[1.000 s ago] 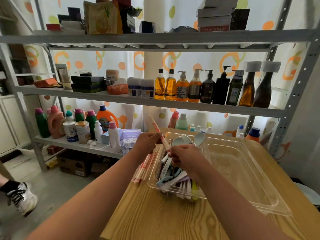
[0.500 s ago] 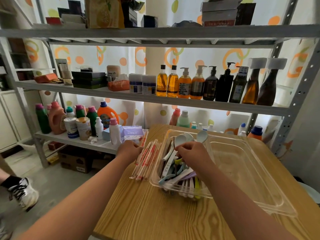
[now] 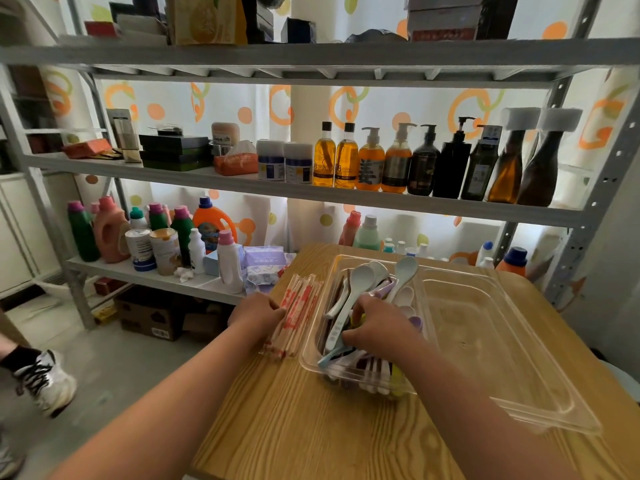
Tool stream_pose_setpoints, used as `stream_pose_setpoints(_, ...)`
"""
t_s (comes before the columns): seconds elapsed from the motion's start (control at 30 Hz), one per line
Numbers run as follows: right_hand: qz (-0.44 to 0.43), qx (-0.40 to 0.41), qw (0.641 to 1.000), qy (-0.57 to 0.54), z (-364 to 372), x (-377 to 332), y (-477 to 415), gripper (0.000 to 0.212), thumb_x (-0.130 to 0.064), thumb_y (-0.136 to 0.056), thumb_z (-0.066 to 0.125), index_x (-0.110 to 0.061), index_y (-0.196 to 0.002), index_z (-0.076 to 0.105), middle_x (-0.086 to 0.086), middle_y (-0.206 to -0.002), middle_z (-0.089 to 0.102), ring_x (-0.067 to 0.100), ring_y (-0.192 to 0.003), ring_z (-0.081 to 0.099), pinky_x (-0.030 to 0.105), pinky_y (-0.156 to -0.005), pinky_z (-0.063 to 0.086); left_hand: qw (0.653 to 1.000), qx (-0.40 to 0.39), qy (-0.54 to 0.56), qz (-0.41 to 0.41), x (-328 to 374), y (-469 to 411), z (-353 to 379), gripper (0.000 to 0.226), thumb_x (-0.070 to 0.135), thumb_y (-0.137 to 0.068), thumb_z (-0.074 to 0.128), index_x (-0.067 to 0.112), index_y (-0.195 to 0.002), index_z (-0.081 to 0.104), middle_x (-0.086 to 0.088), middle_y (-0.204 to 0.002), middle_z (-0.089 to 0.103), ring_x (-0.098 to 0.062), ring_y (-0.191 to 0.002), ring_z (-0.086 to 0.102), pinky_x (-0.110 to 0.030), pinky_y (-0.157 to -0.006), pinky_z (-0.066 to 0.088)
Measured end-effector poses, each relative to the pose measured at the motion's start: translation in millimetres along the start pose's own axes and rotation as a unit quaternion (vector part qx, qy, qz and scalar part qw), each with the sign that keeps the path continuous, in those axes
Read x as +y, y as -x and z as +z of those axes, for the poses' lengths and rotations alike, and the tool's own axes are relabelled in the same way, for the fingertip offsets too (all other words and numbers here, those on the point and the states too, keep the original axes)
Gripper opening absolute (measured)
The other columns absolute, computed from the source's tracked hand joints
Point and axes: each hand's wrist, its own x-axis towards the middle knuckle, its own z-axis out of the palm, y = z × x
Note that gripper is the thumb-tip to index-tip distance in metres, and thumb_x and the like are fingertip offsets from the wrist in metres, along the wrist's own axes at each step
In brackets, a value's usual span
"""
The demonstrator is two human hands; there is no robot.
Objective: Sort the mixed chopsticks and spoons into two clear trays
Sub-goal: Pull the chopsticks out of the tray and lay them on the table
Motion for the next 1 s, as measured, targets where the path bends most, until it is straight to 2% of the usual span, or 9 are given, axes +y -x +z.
stream_pose_setpoints(0.1,0.006,-0.022,0.999,-0.023,3,0,0,0.031,-0.025,-0.078,0.071,-0.017,-0.1,0.051,0.004,-0.104,0.06,0.018,-0.094,0.059,0.033,-0.083,0.055,0.999,0.003,-0.033,0.018,1,2,1,0.028,0.042,-0.091,0.056,0.023,-0.106,0.07,0.004,-0.103,0.069,-0.011,-0.086,0.061,-0.028,-0.072,0.05)
stream_pose_setpoints(0.2,0.005,-0.03,0.999,-0.032,3,0,0,0.027,-0.022,-0.078,0.071,-0.018,-0.098,0.053,0.003,-0.102,0.06,0.017,-0.094,0.059,0.032,-0.084,0.055,0.999,-0.002,-0.042,0.027,5,5,0,0.029,0.043,-0.091,0.057,0.026,-0.11,0.069,0.006,-0.107,0.067,-0.008,-0.083,0.057,-0.023,-0.064,0.044)
stream_pose_setpoints(0.33,0.001,-0.051,0.995,-0.084,2,0,2,0.019,-0.02,-0.081,0.068,-0.015,-0.098,0.062,-0.002,-0.087,0.06,0.011,-0.084,0.061,0.023,-0.076,0.055,0.999,-0.003,-0.045,0.029,4,5,0,0.03,0.044,-0.09,0.057,0.028,-0.112,0.068,0.006,-0.111,0.066,-0.008,-0.086,0.059,-0.026,-0.07,0.048)
stream_pose_setpoints(0.43,-0.002,-0.049,0.992,-0.118,1,0,2,0.018,-0.02,-0.082,0.066,-0.011,-0.098,0.069,0.002,-0.089,0.066,0.011,-0.082,0.064,0.023,-0.076,0.055,0.998,-0.011,-0.057,0.035,5,6,-1,0.032,0.045,-0.089,0.058,0.029,-0.115,0.067,0.007,-0.112,0.066,-0.009,-0.092,0.06,-0.029,-0.078,0.052)
stream_pose_setpoints(0.57,0.002,-0.038,0.986,-0.161,-2,-1,3,0.018,-0.024,-0.082,0.066,-0.01,-0.092,0.07,0.003,-0.084,0.068,0.009,-0.073,0.063,0.02,-0.066,0.053,0.997,-0.015,-0.068,0.043,10,9,-3,0.033,0.046,-0.09,0.057,0.032,-0.118,0.066,0.006,-0.114,0.066,-0.01,-0.095,0.061,-0.028,-0.079,0.052)
stream_pose_setpoints(0.67,-0.002,-0.039,0.969,-0.242,-8,-5,6,0.013,-0.02,-0.084,0.063,-0.01,-0.081,0.07,0.004,-0.072,0.066,0.008,-0.059,0.059,0.019,-0.056,0.048,0.996,-0.019,-0.081,0.042,10,9,-4,0.035,0.048,-0.089,0.056,0.033,-0.12,0.064,0.006,-0.114,0.066,-0.011,-0.096,0.061,-0.031,-0.082,0.053)
stream_pose_setpoints(0.73,-0.007,-0.05,0.953,-0.298,-15,-7,9,0.016,-0.014,-0.088,0.057,-0.009,-0.079,0.07,0.006,-0.069,0.065,0.009,-0.055,0.057,0.02,-0.055,0.048,0.995,-0.024,-0.093,0.04,10,10,-5,0.036,0.048,-0.089,0.056,0.031,-0.121,0.064,0.005,-0.114,0.066,-0.012,-0.097,0.061,-0.032,-0.083,0.054)
stream_pose_setpoints(0.9,-0.054,-0.051,0.909,-0.411,-30,-8,16,0.024,0.008,-0.087,0.046,0.001,-0.094,0.069,0.015,-0.079,0.068,0.014,-0.063,0.063,0.022,-0.06,0.052,0.993,-0.028,-0.103,0.046,10,9,-7,0.044,0.047,-0.09,0.056,0.028,-0.129,0.057,0.002,-0.125,0.061,-0.016,-0.11,0.057,-0.031,-0.085,0.049)
stream_pose_setpoints(1.0,-0.115,-0.027,0.889,-0.443,-35,-6,19,0.021,0.008,-0.087,0.053,-0.002,-0.1,0.067,0.013,-0.083,0.069,0.011,-0.065,0.065,0.02,-0.062,0.053,0.994,-0.031,-0.099,0.046,12,9,-6,0.042,0.046,-0.09,0.055,0.027,-0.128,0.058,0.001,-0.122,0.062,-0.016,-0.107,0.058,-0.031,-0.083,0.05)
